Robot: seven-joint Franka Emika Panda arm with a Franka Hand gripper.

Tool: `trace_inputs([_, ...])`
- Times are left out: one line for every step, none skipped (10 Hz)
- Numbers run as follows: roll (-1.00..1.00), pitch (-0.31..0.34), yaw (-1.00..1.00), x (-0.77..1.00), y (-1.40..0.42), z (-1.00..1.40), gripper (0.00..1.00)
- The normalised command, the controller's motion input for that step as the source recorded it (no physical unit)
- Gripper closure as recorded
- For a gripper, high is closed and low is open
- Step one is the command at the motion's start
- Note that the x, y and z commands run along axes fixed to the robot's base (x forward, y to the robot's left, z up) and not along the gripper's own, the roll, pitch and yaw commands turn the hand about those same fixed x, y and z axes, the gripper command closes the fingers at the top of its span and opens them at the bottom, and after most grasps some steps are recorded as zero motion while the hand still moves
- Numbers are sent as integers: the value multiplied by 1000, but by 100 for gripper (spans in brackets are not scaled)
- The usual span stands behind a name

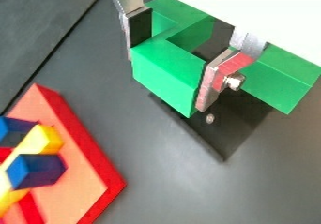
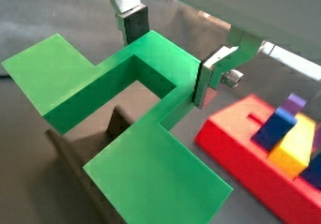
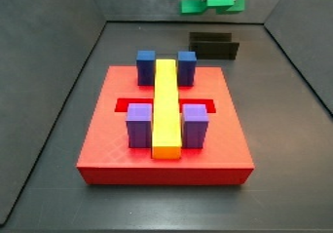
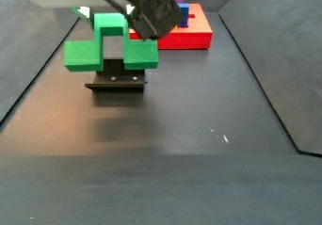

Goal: Pick up the green object. Move up. Place the green object on the fixture. Regrasp the green object. Move to above the board. Insert the green object.
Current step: Place the green object on the fixture.

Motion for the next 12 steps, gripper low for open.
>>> trace_inputs([-731, -46, -97, 220, 0, -51, 100])
trace_inputs([-426, 34, -94, 214, -94, -146, 100])
trace_inputs([-166, 166, -80, 229, -237, -274, 100])
trace_inputs([49, 246, -143, 260, -340, -417, 100])
trace_inputs([137, 269, -157, 257, -400, -431, 100])
trace_inputs([86, 263, -149, 223, -346, -360, 100])
trace_inputs([0, 271, -143, 231, -171, -254, 100])
trace_inputs([0, 337, -260, 377, 157, -109, 100])
trace_inputs([9, 320, -309, 317, 277, -151, 100])
trace_inputs([0, 223, -257, 231, 143, -137, 100])
trace_inputs([-17, 109, -160, 57, 0, -206, 100])
trace_inputs([-120, 51, -91, 29, 0, -203, 100])
